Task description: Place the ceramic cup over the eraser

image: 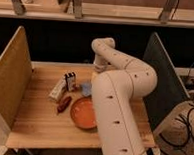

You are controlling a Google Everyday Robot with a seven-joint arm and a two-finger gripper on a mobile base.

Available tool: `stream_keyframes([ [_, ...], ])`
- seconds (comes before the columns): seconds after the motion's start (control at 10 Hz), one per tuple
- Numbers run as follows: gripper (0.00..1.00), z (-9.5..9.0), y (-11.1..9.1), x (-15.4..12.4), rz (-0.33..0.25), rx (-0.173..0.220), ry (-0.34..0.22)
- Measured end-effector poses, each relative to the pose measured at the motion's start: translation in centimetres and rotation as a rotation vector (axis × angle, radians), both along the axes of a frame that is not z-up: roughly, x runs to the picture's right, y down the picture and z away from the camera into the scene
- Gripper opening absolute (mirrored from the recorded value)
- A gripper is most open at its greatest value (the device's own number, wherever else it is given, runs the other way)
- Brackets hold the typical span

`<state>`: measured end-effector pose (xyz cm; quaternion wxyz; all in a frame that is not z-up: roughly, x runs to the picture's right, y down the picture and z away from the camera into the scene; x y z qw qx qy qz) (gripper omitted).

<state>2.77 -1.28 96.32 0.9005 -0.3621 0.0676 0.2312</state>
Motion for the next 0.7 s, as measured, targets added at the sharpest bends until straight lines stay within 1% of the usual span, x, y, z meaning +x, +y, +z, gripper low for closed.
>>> stream_keyframes([
  [0.2,0.79,0.29,0.20,-0.02,0.005,-0.017,0.011],
  [0.4,0.64,0.48,0.39,-0.22,0.002,-0.028,0.001],
  [0.5,0.53,0.60,0.38,-0.19,-0.006,-0.030,0.003],
  [0.7,0.34,0.78,-0.19,-0.10,-0.013,-0.018,0.018],
])
